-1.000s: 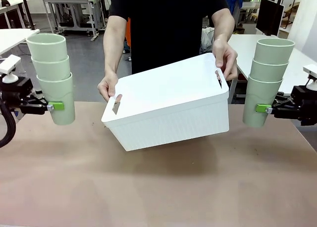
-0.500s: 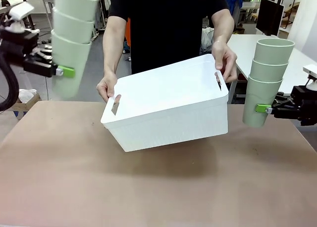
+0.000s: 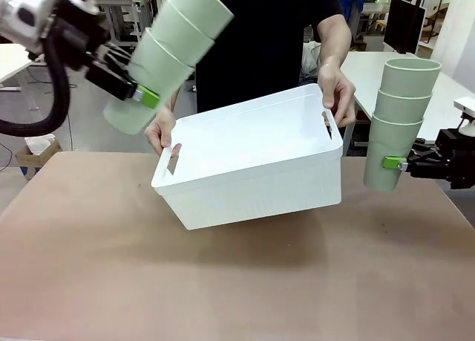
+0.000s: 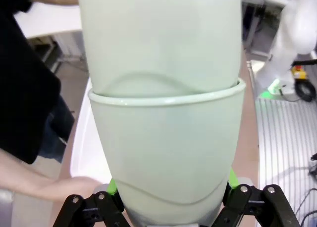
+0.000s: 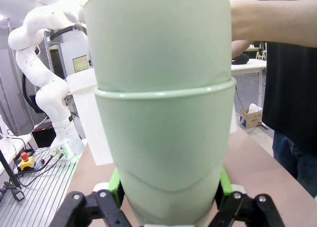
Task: Stack the cups and store them in the basket.
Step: Place the stack of Reusable plastic cups into the Pantry Basket.
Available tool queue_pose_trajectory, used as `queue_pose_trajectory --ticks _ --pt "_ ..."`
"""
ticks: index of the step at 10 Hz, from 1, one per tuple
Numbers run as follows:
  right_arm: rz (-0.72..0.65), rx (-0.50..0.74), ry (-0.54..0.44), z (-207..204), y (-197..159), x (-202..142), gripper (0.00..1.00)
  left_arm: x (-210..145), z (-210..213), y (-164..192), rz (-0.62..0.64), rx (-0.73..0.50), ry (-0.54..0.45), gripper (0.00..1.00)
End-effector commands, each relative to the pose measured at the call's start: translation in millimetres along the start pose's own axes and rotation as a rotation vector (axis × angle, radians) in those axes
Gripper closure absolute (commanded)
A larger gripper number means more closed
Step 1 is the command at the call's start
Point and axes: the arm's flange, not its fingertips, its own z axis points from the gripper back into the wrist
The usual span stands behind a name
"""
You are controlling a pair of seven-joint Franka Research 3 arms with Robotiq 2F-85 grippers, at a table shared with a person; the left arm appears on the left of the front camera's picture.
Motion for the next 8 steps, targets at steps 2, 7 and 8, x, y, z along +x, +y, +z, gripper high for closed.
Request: queue_pose_trajectory --ticks 2,7,8 --pt "0.012 0.003 0.002 -0.9 -0.7 6.0 0.14 30.2 -43.2 10.4 -0.019 -0.01 0.171 0.15" --pt "0.012 0.003 0.002 -0.9 -0.7 6.0 0.14 33.5 -118.4 23.9 -0.026 -0.031 0.257 0.15" --pt "0.012 0.003 0.002 -0.9 -0.7 6.0 0.14 30.6 -131.3 26.2 -0.024 -0.051 0.271 0.15"
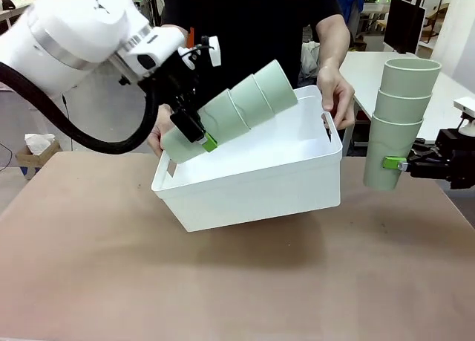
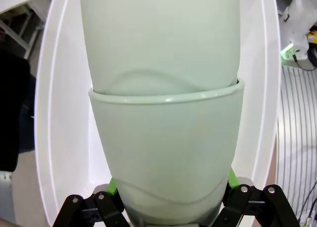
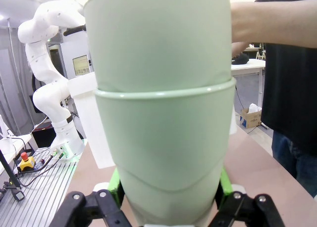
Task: Stack the cups and store them in the basket.
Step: Place the stack of Reusable plastic cups into the Pantry Basket.
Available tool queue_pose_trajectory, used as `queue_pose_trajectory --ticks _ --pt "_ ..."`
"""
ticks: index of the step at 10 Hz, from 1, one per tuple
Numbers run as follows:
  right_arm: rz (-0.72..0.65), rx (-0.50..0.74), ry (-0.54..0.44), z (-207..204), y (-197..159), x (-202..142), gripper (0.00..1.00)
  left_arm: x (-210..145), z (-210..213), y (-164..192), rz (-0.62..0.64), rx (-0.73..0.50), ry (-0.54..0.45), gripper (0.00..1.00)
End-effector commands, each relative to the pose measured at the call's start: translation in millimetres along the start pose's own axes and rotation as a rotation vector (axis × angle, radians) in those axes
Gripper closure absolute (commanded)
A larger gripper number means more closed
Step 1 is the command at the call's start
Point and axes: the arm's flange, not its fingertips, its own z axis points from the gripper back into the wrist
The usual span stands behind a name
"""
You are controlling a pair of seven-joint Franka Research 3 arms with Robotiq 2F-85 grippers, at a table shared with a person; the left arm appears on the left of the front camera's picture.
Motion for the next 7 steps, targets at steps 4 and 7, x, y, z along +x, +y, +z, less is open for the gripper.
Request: queue_pose_trajectory --ticks 4,7 --pt "0.012 0.003 0.002 -0.9 -0.7 5.9 0.14 7.0 -49.5 11.1 -0.01 -0.046 0.064 0.15" --pt "0.012 0.003 0.002 -0.9 -0.7 5.9 0.14 3.4 -82.7 10.1 -0.011 -0.07 0.103 0.15"
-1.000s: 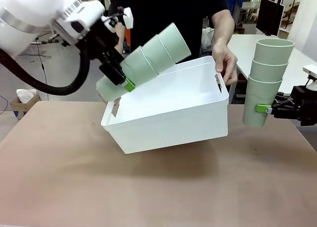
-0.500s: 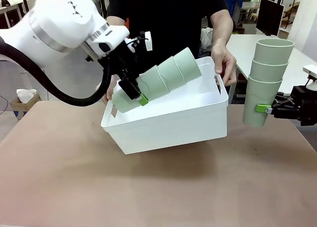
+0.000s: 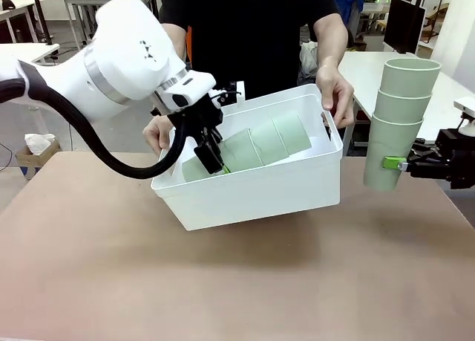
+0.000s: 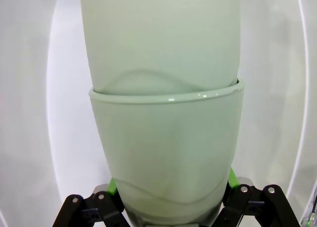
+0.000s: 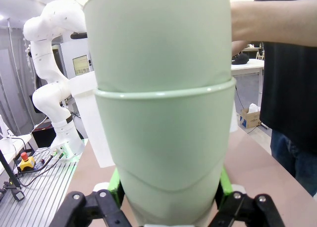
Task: Stack the cups and store them in the basket.
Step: Place the stack of Reusable plastic cups into the Pantry Basket.
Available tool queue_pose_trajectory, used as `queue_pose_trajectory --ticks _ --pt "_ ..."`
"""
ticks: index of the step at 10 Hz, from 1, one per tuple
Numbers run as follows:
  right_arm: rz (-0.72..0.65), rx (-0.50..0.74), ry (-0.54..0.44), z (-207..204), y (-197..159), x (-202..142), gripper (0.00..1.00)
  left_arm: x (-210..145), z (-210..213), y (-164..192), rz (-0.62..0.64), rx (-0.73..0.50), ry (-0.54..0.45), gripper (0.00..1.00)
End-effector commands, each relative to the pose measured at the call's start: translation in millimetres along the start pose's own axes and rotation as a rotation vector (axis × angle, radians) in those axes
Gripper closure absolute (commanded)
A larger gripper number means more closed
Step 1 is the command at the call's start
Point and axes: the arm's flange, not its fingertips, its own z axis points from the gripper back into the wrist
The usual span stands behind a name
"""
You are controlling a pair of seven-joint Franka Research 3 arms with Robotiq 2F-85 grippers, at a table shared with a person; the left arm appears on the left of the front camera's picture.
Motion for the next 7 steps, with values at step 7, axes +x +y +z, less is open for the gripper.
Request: queue_pose_trajectory --ticks 7 --pt "0.012 0.003 0.002 -0.8 -0.7 5.9 0.14 1.7 -43.6 7.0 -0.001 0.077 0.037 0.15"
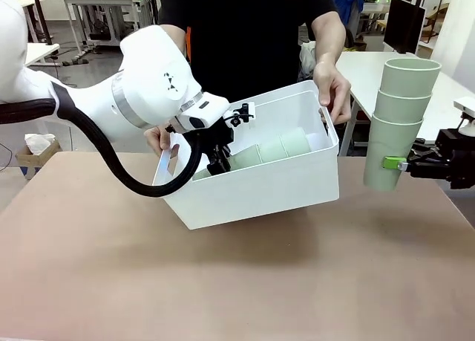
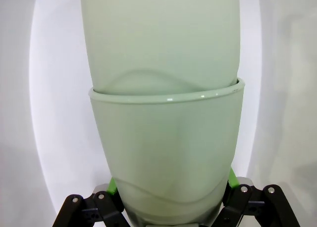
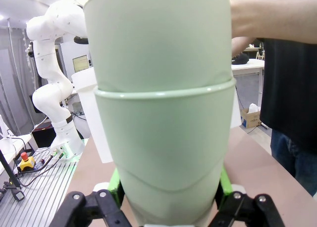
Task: Stack the cups and store them in the basket.
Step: Place the stack of Reusable plastic cups into the Pantry Basket.
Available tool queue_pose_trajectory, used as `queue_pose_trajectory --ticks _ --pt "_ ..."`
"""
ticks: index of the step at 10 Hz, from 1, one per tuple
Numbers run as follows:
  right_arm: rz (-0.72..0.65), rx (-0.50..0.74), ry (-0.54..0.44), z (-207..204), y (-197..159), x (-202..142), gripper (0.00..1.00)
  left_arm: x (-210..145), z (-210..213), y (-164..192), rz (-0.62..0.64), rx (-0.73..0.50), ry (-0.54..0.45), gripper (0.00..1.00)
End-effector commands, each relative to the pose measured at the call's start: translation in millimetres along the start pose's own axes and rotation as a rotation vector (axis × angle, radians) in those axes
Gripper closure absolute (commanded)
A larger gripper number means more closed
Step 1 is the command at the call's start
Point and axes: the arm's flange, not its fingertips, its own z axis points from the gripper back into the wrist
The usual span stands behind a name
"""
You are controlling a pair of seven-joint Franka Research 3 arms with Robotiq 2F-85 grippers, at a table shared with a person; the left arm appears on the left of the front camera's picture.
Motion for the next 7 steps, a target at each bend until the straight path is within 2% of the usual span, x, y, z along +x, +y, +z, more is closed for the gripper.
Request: queue_pose_trajectory --ticks 1,3,4,7 --pt "0.012 0.003 0.002 -0.8 -0.7 5.9 0.14 3.0 -3.2 -4.6 0.004 0.038 0.013 0.15" --pt "0.012 0.003 0.002 -0.8 -0.7 5.9 0.14 3.4 -3.9 -4.5 0.002 0.054 0.019 0.15" --pt "0.012 0.003 0.002 -0.8 -0.7 5.9 0.14 3.2 -2.8 -4.4 -0.003 0.065 0.026 0.0" --pt "0.012 0.003 0.002 -0.8 -0.7 5.9 0.14 4.9 1.7 -4.9 -0.015 0.04 0.027 0.0"
